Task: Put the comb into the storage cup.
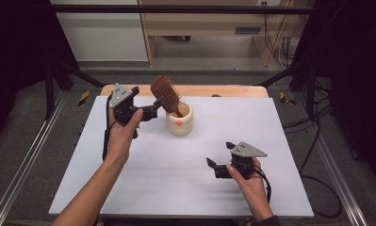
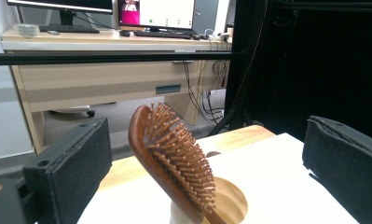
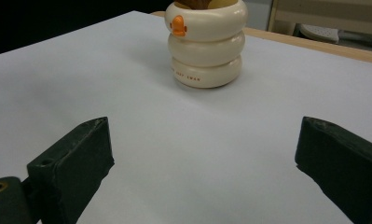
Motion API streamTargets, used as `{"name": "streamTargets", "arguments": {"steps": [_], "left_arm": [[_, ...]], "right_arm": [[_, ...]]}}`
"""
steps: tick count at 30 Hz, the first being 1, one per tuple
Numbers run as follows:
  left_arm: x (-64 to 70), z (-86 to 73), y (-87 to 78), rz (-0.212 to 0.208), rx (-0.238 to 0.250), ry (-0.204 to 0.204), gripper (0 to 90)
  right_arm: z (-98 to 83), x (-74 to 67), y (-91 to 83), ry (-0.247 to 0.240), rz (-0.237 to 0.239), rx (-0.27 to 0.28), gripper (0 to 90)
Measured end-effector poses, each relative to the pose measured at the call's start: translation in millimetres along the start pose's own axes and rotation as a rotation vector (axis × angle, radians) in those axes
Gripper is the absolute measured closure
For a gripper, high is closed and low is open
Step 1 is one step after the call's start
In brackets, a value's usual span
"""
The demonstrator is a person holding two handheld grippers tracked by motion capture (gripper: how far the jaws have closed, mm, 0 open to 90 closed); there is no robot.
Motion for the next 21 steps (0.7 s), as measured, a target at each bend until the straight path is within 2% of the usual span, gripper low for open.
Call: {"name": "streamTargets", "arguments": {"steps": [10, 21], "left_arm": [[0.6, -3.5, -19.9, -0.018, 0.010, -0.021, 1.4], [-8.9, 0.0, -44.1, -0.014, 0.013, -0.002, 1.4]], "right_arm": [[-1.8, -2.5, -1.5, -0.037, -0.007, -0.021, 4.4], [-3.0, -4.2, -3.6, -0.058, -0.007, -0.035, 4.4]]}}
Point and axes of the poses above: each handheld gripper's, and its own axes: y roughly forward along the jaws, z roughly out of its top, x roughly to its right, the point moved 4 cm from there along y, roughly forward along the jaws, and after that the axes turned 6 degrees about x, right-handed, at the moved point
